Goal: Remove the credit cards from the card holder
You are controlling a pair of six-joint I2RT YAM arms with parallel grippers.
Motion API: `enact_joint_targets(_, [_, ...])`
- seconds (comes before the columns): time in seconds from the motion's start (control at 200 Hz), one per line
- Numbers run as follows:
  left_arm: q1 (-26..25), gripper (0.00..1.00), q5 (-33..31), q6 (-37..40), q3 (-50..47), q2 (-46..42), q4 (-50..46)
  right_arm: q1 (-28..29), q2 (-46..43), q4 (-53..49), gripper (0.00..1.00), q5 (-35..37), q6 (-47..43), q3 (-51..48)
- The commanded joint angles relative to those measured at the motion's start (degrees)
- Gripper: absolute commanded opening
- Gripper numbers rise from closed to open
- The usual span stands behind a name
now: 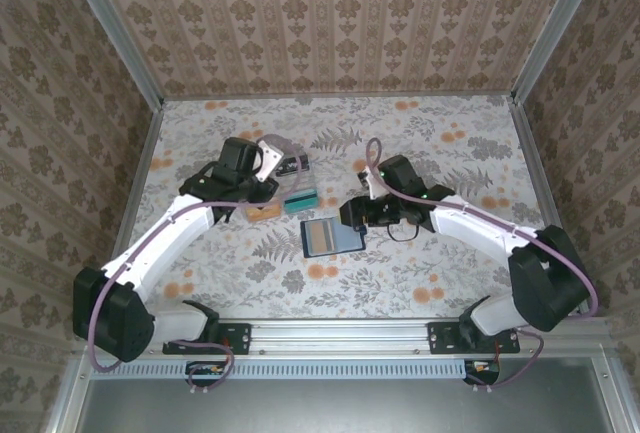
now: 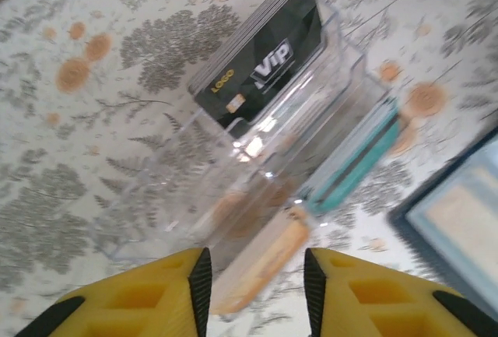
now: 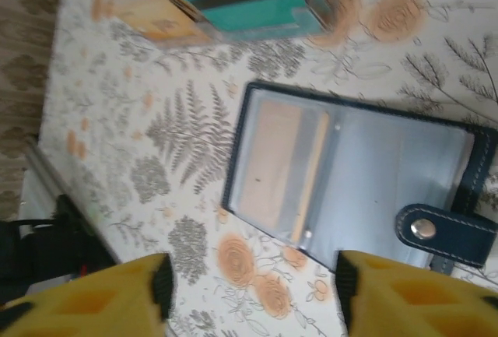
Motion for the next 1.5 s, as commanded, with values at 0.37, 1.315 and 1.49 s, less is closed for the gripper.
enact_joint_targets(0.37, [-6.7, 0.36, 12.4, -52.0, -17.7, -4.5, 14.4, 4.2, 10.1, -6.0, 0.34, 15.5, -2.8, 1.0])
enact_joint_targets(1.315, [-10.1, 0.34, 22.1, -64.2, -22.8, 12.9, 33.5, 6.9, 13.5, -5.4, 0.13, 17.7, -0.2, -0.6])
enact_joint_targets(1.49, [-10.1, 0.34, 21.1, -63.0, -22.1, 13.0, 30.6, 6.8, 13.7, -5.4, 0.14, 17.7, -0.2, -0.6])
